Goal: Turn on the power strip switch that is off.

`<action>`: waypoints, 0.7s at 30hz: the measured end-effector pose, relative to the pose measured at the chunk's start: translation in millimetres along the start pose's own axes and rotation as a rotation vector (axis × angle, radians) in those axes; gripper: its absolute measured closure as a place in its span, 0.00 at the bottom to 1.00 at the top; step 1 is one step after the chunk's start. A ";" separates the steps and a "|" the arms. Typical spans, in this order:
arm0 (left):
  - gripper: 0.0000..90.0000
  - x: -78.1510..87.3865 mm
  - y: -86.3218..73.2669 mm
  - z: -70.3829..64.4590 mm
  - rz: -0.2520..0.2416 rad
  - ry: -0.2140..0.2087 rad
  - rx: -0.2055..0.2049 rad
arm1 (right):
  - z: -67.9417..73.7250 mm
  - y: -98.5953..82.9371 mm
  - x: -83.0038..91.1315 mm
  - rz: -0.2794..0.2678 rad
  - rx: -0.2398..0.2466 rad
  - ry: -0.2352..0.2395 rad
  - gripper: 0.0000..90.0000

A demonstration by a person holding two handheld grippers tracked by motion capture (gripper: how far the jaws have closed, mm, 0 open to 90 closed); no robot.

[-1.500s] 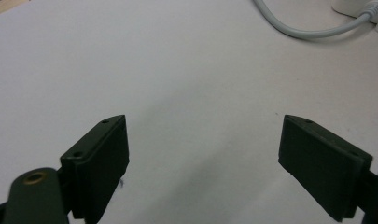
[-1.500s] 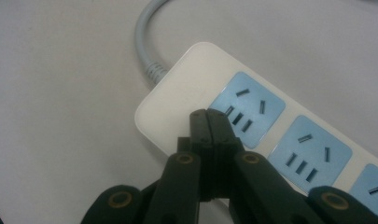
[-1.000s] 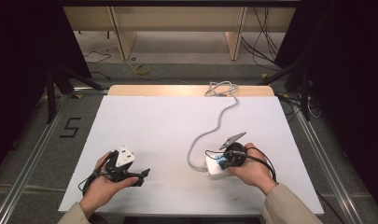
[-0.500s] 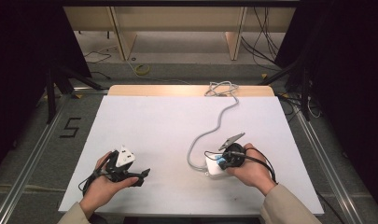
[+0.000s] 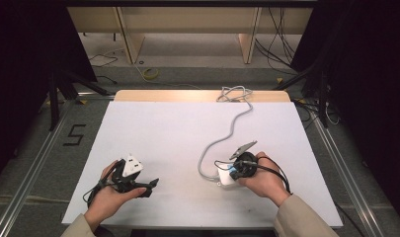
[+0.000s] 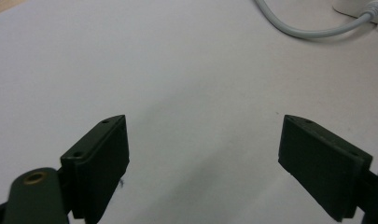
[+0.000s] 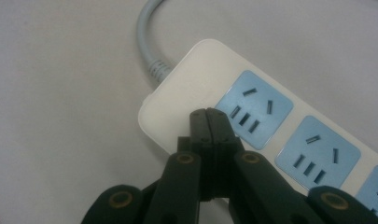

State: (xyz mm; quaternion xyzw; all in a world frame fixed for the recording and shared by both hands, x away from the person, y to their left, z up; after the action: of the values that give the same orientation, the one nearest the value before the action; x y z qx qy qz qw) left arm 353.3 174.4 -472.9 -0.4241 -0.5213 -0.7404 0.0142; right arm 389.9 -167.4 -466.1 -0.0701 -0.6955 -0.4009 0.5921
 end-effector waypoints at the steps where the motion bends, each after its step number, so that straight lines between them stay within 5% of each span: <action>1: 0.18 -0.1 0.0 0.0 -0.001 0.000 0.000 | -0.9 -0.4 0.0 -0.005 -0.011 0.006 1.00; 21: 0.18 0.1 0.1 -0.1 -0.001 0.000 -0.002 | -3.9 -1.7 2.8 -0.001 -0.012 -0.002 1.00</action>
State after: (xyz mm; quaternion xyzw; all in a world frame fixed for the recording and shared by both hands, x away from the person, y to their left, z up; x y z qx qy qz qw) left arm 353.2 174.3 -472.8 -0.4237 -0.5208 -0.7410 0.0136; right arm 391.1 -172.2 -464.6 -0.0735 -0.6937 -0.4054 0.5908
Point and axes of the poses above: each handheld gripper's, and its own axes: x roughly backward along the jaws, y roughly out of its top, z roughly to its left, the point moved 3 cm from there along -x, roughly forward along the jaws, and after that the axes turned 1 degree about -z, right-handed, at the moved point
